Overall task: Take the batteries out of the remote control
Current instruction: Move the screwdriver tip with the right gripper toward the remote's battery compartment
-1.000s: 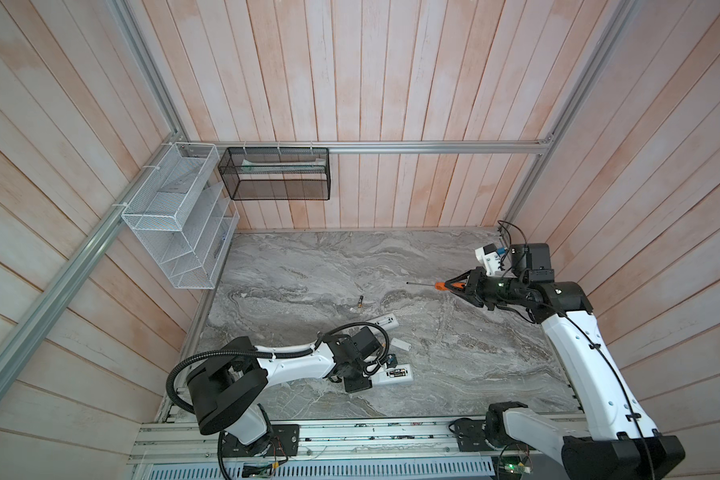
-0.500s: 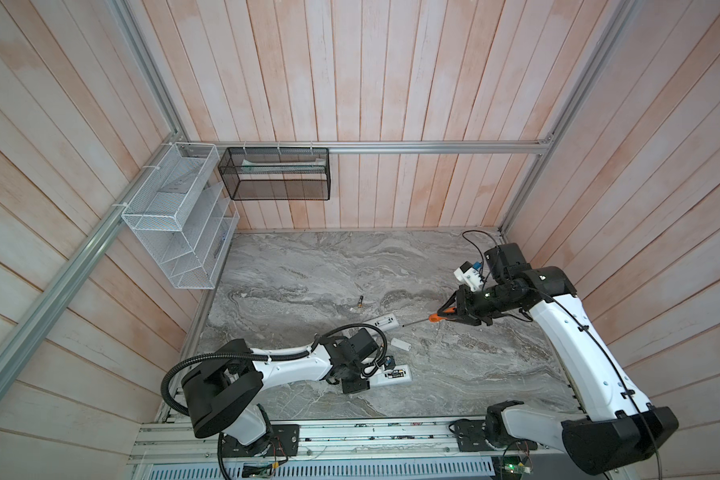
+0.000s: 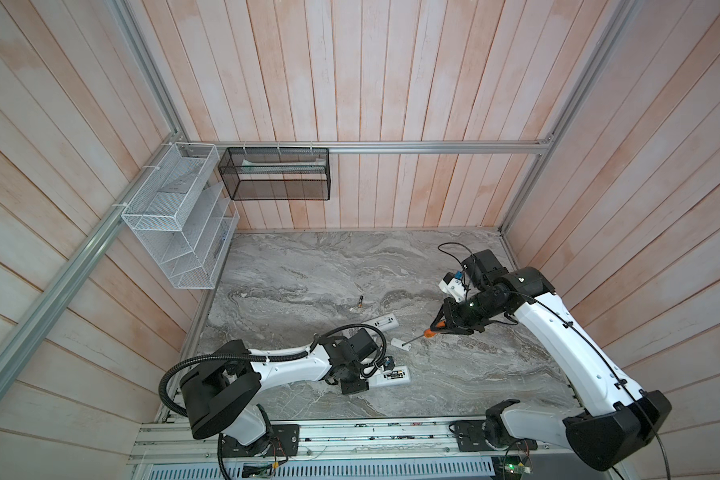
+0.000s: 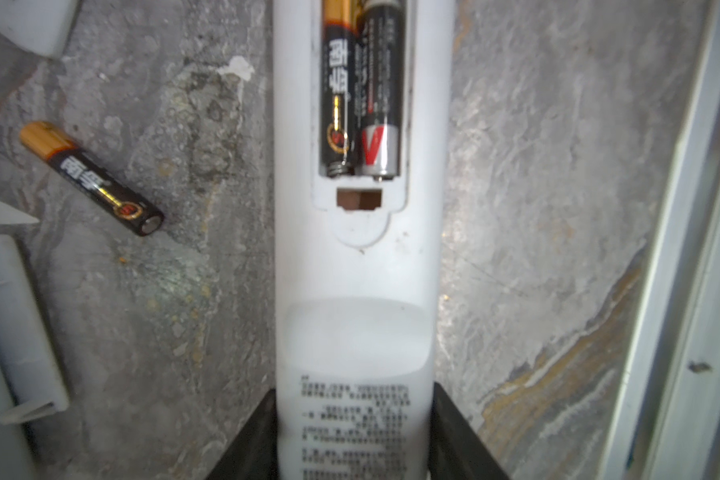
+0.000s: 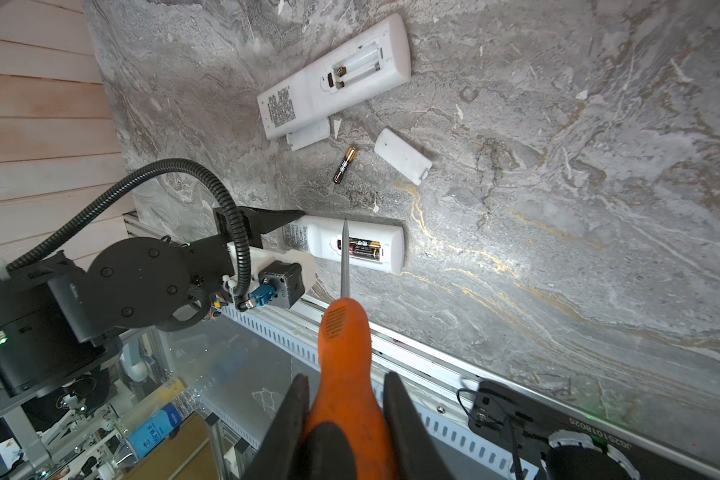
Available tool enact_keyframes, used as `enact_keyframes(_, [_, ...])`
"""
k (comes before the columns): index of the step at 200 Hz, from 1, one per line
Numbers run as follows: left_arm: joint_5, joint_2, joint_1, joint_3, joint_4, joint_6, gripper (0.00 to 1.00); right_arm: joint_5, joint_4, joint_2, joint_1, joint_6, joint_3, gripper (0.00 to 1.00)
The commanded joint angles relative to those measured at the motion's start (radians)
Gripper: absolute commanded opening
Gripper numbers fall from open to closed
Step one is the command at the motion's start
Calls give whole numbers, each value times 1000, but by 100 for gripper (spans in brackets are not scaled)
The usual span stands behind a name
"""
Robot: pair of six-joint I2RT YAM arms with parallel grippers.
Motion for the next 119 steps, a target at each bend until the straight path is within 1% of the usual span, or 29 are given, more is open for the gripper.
enact_keyframes(1, [12,-47,2,1,-44,20,21,19,30,6,-4,-13,27,16])
enact_keyframes(33, [-32,-66,2,4,-51,31,20,-25,37,17,-7,-36,15,16])
enact_keyframes(57, [-50,-80,2,7,-42,29,19,-26,34,22,-9,-54,22,16])
enact_keyframes(80, [-57,-98,9,19,-48,45,19,-26,33,31,-22,-58,59,16])
enact_keyframes(119, [-47,-107,43,70,-74,84,18,-34,5,69,-72,-104,151,16])
